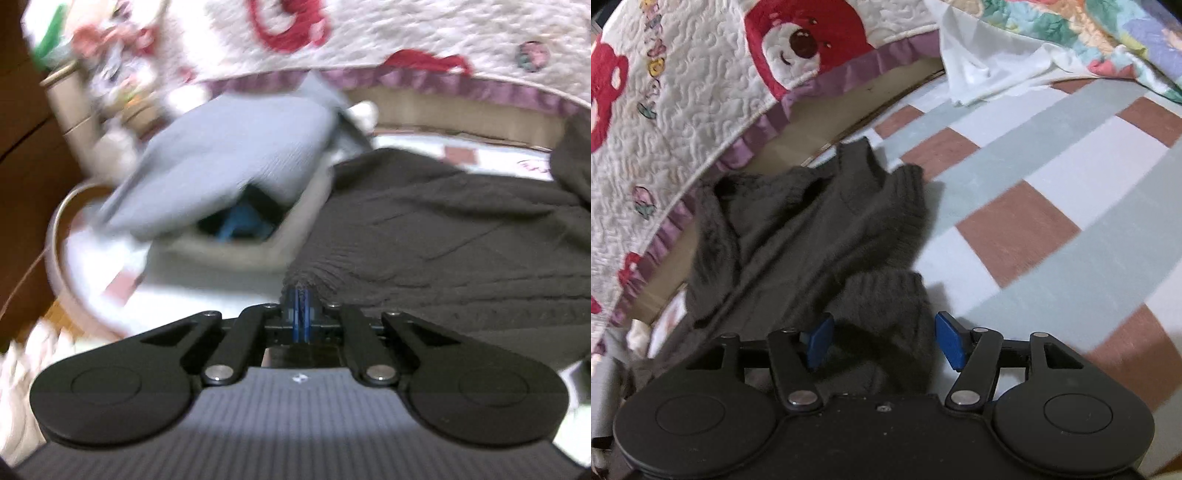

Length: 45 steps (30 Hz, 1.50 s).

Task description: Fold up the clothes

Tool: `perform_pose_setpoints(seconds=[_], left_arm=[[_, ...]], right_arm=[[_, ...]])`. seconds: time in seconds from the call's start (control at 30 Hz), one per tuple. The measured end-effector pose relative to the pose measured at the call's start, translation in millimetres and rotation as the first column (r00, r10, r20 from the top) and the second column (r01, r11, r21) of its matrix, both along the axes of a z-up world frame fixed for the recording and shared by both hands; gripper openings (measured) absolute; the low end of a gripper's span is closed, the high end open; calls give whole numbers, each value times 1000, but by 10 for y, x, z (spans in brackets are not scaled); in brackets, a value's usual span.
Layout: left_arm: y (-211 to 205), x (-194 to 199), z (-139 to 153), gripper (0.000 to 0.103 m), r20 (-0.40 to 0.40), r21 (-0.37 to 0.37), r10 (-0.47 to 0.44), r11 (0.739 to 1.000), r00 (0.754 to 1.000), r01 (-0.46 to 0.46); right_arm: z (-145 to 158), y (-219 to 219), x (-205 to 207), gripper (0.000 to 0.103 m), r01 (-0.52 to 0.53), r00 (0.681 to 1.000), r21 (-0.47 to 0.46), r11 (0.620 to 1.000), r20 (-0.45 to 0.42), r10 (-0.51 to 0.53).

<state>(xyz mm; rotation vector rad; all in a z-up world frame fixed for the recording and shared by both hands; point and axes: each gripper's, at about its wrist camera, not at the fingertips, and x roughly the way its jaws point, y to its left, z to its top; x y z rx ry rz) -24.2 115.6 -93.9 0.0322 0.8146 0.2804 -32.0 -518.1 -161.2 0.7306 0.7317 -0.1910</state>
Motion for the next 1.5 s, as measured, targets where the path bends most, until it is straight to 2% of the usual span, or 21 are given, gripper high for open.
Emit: perform_pose_setpoints(seconds=[0.13, 0.23, 0.43, 0.5, 0.57, 0.6, 0.7, 0.77, 0.87, 0.93, 0.97, 1.0, 1.03, 1.07, 1.17, 1.2, 1.27, 1.37, 1.43, 1.47, 1.5], left_arm=[[124, 6, -304, 2, -136, -115, 22, 993, 991, -38], [134, 106, -285, 2, -123, -140, 26, 989, 992, -44], [56, 130, -266, 2, -137, -96, 4, 995, 991, -17], [35, 110, -283, 2, -159, -80, -2, 997, 987, -11], [25, 113, -293, 2, -186, -58, -19, 998, 982, 9], [18, 112, -289, 2, -199, -46, -32, 999, 980, 23], [59, 109, -228, 2, -226, -44, -62, 998, 972, 54], [80, 141, -251, 2, -275, -68, -88, 995, 957, 72], [29, 315, -391, 12, -409, -57, -146, 989, 901, 134], [-38, 429, -313, 14, -440, -50, -184, 982, 879, 181], [-104, 482, -195, 19, -436, -44, -232, 971, 870, 236], [-189, 531, -33, 29, -416, -33, -276, 957, 867, 288], [-274, 580, 130, 35, -396, -20, -319, 940, 861, 340], [-359, 628, 293, 46, -376, -8, -364, 921, 852, 390], [-669, 783, 719, 52, -276, -1, -528, 836, 803, 549], [-789, 844, 826, 55, -244, 5, -576, 804, 780, 595], [-1054, 977, 968, 55, -200, 24, -648, 746, 735, 665], [-1513, 1191, 938, 55, -184, 44, -693, 702, 697, 710], [-1834, 1336, 894, 55, -170, 46, -702, 695, 691, 718], [-1992, 1393, 872, 55, -165, 43, -694, 705, 701, 708], [-2124, 1441, 870, 55, -177, 32, -675, 724, 717, 689]], right_arm=[[-95, -63, 98, 69, -26, 1000, 45, 999, 11, 26], [-146, -139, 224, 73, -21, 998, 70, 997, 63, 17], [-178, -318, 704, 72, -1, 996, 113, 994, 88, -9], [-139, -247, 879, 11, -92, 993, 39, 995, 76, 89], [55, -81, 876, 9, -116, 987, -125, 985, 92, 128], [241, -17, 748, 9, -86, 983, -189, 978, 142, 114], [646, 100, 198, 7, 56, 967, -308, 950, 253, 25], [645, 102, -1, 7, 77, 976, -391, 917, 220, 12], [250, -29, 162, 9, -22, 999, -374, 927, 34, 37], [78, -124, 288, 14, -44, 998, -305, 951, -52, 30], [114, -163, 296, 28, -40, 997, -293, 955, -70, 21], [152, -201, 304, 34, -36, 996, -282, 959, -87, 12], [285, -247, 284, 34, -60, 996, -295, 954, -76, 39], [419, -294, 265, 42, -83, 996, -308, 948, -64, 66], [981, -583, 386, 45, -255, 966, -243, 936, -19, 258], [1197, -684, 460, 48, -325, 944, -210, 922, -11, 330], [1610, -806, 684, 50, -483, 875, -151, 862, -74, 478], [2198, -744, 910, 54, -641, 767, -258, 723, -203, 608], [2429, -639, 979, 54, -668, 741, -360, 651, -242, 627], [2510, -594, 1006, 54, -670, 735, -404, 623, -241, 634], [2517, -564, 1036, 54, -658, 738, -432, 617, -206, 643]])
